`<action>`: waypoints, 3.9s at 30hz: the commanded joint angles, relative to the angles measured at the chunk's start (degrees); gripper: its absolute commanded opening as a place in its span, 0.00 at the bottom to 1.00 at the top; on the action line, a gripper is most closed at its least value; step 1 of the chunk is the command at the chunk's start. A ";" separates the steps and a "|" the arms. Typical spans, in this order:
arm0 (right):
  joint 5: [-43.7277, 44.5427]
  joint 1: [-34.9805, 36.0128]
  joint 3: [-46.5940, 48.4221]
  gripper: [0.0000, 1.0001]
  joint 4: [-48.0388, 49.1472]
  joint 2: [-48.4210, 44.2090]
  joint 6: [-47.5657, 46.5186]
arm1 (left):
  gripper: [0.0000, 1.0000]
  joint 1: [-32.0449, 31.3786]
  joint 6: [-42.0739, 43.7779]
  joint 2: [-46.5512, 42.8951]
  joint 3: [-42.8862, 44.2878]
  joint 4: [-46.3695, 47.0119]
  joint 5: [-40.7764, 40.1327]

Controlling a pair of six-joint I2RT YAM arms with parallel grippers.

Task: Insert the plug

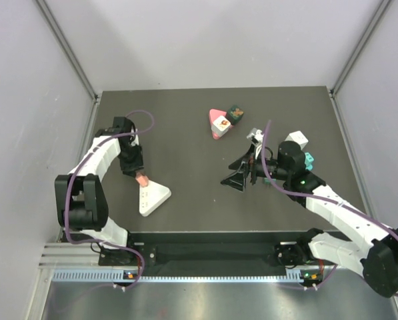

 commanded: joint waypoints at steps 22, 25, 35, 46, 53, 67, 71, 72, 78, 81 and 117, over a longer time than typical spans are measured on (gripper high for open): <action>10.94 -0.60 0.43 1.00 0.58 6.27 3.97 | 0.00 -30.01 -28.91 -11.73 -9.30 4.06 -24.03; 13.50 -0.42 -2.64 0.98 5.14 9.43 11.78 | 0.00 -31.76 -32.16 -14.02 -10.44 4.06 -23.41; 18.41 1.07 -9.50 0.90 11.39 8.14 18.93 | 0.00 -41.76 -46.91 -16.32 -16.42 4.85 -28.84; 40.37 19.61 -18.73 0.46 23.43 8.46 36.16 | 0.00 -49.69 -56.60 -12.10 -12.82 0.11 -33.78; 40.66 26.38 -19.35 0.08 36.07 14.62 40.30 | 0.00 -52.60 -59.15 -10.43 -11.24 -0.25 -34.75; 58.84 37.11 -19.26 0.00 40.30 34.29 43.19 | 0.00 -59.26 -70.92 -6.58 -11.34 0.73 -33.69; 61.66 38.25 -21.98 0.00 43.82 37.64 45.57 | 0.00 -64.36 -79.35 -1.04 -6.33 -8.40 -37.29; 62.01 38.34 -22.77 0.00 44.87 38.00 45.75 | 0.00 -65.24 -81.81 0.11 -5.27 -9.99 -37.99; 63.60 38.60 -24.45 0.00 47.34 38.53 46.28 | 0.00 -68.94 -86.32 5.21 -5.25 -10.37 -36.60; 62.72 38.69 -25.24 0.00 49.62 38.27 46.10 | 0.00 -68.68 -85.35 3.73 -9.11 -5.09 -36.06; 56.92 42.82 -14.69 0.57 10.33 17.58 48.64 | 0.70 -27.93 -34.11 -20.89 -6.58 10.81 -19.74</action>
